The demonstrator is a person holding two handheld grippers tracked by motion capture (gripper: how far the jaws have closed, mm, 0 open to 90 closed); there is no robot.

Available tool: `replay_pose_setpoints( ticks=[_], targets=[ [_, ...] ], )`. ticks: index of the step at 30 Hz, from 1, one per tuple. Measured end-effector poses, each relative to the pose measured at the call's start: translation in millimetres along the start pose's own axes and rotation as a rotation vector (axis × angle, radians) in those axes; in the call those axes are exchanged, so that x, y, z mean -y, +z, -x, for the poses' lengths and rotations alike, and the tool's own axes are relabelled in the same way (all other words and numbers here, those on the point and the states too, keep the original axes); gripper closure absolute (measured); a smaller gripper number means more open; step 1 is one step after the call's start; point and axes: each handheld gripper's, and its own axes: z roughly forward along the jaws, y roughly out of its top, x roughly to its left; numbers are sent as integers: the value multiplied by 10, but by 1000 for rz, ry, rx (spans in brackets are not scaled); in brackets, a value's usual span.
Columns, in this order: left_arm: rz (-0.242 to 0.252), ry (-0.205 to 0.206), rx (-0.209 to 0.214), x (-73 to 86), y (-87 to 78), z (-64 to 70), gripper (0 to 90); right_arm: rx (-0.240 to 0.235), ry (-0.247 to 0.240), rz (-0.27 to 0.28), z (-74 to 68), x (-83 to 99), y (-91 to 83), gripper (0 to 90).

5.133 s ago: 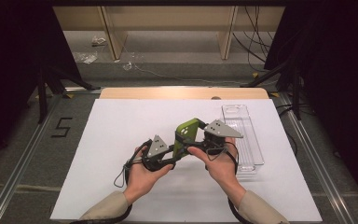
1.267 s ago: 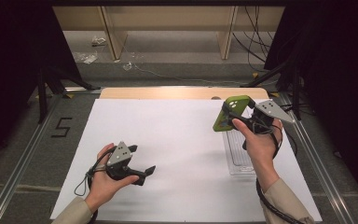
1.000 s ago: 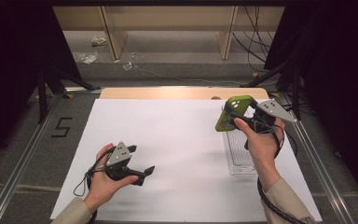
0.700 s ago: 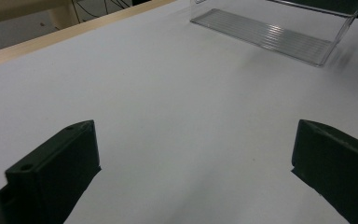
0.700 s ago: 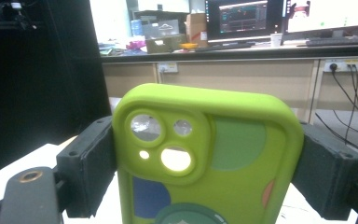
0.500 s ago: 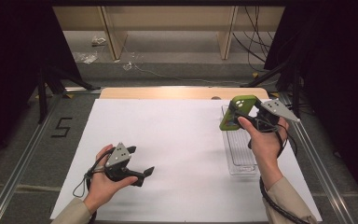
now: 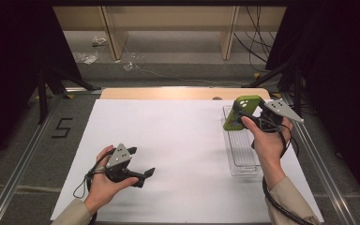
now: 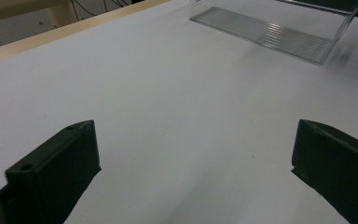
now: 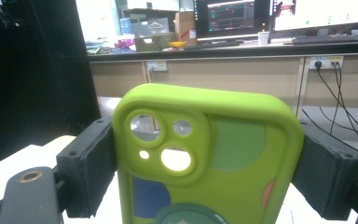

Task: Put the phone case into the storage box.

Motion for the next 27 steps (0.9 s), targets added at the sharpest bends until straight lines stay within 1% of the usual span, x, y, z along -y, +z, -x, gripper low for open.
replay_pose_setpoints(
  ticks=[3, 12, 20, 27],
  targets=[
    [-1, 1, -1, 0, -1, -3, 0, 11, -6, 0, 24, 2, 2, 171],
    [0, -1, 2, 8, 1, -8, 1, 23, -5, -10, 66, 17, 20, 171],
    [0, -2, 2, 14, 8, -14, 2, 46, -10, -14, 124, 23, 38, 171],
    [-3, 1, 5, 10, 16, -14, 2, 56, -17, -16, 140, 14, 58, 172]
  ],
)
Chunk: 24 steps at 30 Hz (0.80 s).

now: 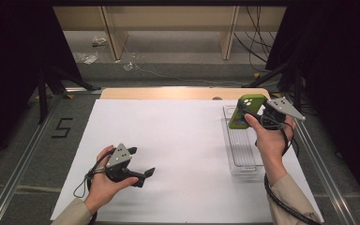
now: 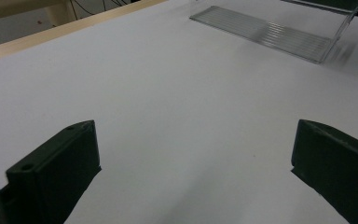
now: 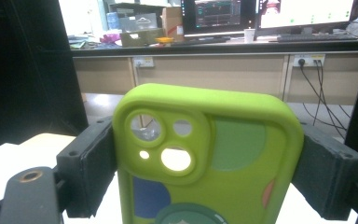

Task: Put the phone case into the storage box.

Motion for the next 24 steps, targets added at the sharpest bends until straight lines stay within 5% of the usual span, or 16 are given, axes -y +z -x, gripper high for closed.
replay_pose_setpoints(
  ticks=[24],
  targets=[
    [-1, -4, 3, 6, 9, -1, 4, 35, -11, -23, 60, -4, 161, 172]
  ],
)
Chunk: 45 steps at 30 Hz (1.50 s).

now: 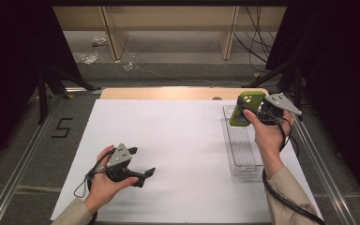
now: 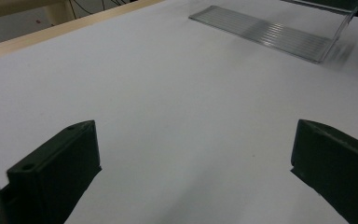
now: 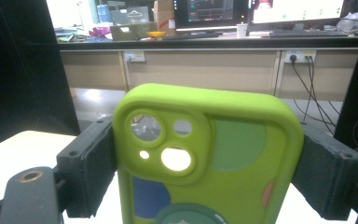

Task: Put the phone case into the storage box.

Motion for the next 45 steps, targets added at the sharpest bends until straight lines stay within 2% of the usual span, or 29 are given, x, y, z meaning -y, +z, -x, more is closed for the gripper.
replay_pose_setpoints(
  ticks=[29, 45],
  targets=[
    [2, -2, -4, -4, -2, -3, 7, 23, -23, -36, 23, 12, 222, 172],
    [2, -3, -6, 0, 2, -2, 7, 34, -15, -46, 59, 26, 327, 172]
  ],
)
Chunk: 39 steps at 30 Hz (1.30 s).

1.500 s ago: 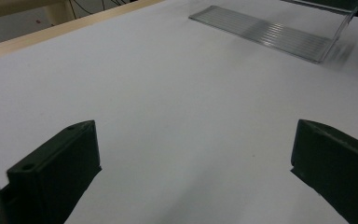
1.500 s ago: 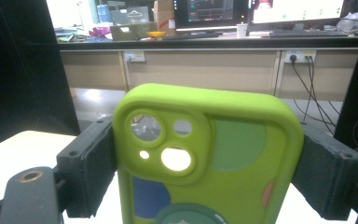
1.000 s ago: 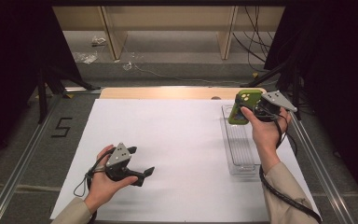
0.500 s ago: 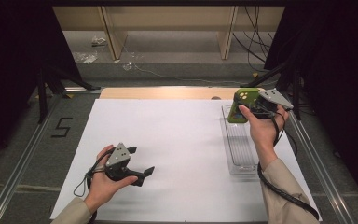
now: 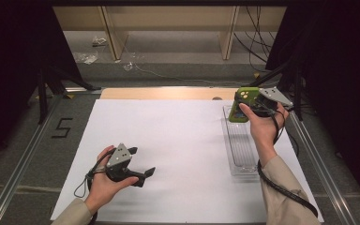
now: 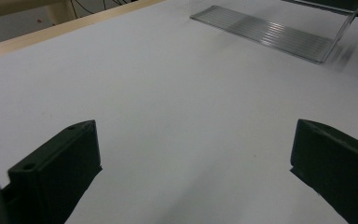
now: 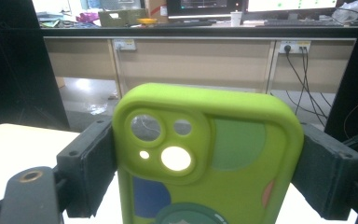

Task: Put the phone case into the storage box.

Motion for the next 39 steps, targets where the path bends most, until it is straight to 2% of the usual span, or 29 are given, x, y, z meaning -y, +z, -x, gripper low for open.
replay_pose_setpoints(
  ticks=[39],
  targets=[
    [0, 0, 0, 4, 4, 1, 8, 10, -8, -29, 13, 9, 197, 172]
  ],
)
